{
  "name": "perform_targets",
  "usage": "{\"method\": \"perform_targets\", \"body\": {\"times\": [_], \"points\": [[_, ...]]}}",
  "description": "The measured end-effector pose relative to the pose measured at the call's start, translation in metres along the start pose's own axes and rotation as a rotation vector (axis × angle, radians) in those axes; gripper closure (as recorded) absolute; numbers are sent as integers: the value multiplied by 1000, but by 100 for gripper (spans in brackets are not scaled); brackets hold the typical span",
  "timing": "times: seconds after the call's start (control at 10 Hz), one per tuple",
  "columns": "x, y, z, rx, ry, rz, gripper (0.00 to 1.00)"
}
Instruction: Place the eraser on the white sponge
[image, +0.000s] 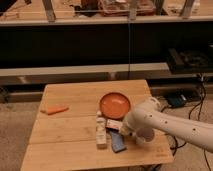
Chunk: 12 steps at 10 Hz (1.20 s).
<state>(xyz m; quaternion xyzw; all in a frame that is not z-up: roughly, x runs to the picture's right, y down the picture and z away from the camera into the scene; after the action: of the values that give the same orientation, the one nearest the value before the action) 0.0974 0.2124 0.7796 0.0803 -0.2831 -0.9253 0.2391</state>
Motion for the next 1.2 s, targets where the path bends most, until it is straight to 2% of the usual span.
{"method": "perform_targets", "body": {"times": [1.2], "points": [[-3,0,3,17,-22,-36,76]]}}
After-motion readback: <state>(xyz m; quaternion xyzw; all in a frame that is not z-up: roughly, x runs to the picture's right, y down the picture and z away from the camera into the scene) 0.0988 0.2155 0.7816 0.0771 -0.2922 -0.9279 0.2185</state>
